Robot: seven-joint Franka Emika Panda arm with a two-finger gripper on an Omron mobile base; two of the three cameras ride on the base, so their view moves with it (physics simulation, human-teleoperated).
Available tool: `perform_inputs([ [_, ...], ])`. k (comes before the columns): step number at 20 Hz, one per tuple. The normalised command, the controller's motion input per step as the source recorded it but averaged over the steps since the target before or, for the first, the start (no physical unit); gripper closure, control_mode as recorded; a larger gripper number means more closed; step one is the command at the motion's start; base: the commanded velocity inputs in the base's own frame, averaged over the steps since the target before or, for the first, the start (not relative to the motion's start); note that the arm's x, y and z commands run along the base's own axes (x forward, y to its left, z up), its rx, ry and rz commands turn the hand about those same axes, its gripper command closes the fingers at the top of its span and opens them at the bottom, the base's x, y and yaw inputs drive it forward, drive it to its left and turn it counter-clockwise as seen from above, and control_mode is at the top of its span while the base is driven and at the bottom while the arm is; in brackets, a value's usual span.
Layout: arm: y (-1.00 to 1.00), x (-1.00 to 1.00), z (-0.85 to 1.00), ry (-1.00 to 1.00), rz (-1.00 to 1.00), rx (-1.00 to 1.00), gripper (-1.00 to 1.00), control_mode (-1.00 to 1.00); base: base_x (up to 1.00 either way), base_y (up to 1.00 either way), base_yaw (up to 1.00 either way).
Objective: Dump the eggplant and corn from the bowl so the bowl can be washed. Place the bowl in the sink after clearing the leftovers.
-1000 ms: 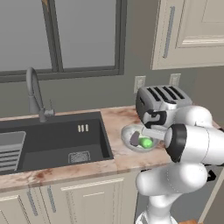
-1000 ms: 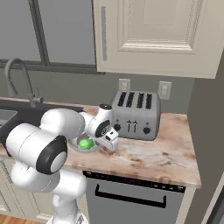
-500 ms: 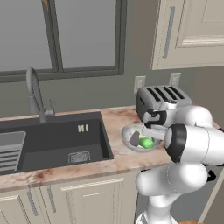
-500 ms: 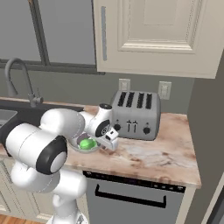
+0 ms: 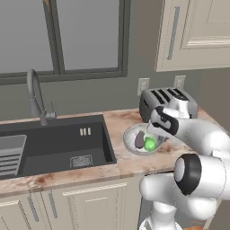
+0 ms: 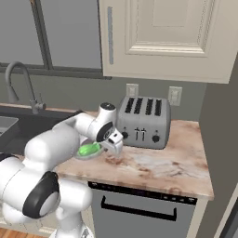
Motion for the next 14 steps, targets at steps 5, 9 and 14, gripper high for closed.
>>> perform_inputs([
  [5, 0.21, -0.4, 0.78, -0.14, 0.0, 0.03, 1.0, -1.0, 0.0, 0.0, 0.0],
  [9, 0.01, -0.49, 0.75, -0.08, -0.08, 0.21, 1.0, -1.0, 0.0, 0.0, 0.0],
  [14, 0.0, -0.62, 0.48, -0.03, -0.22, 0.34, 1.0, -1.0, 0.0, 0.0, 0.0],
])
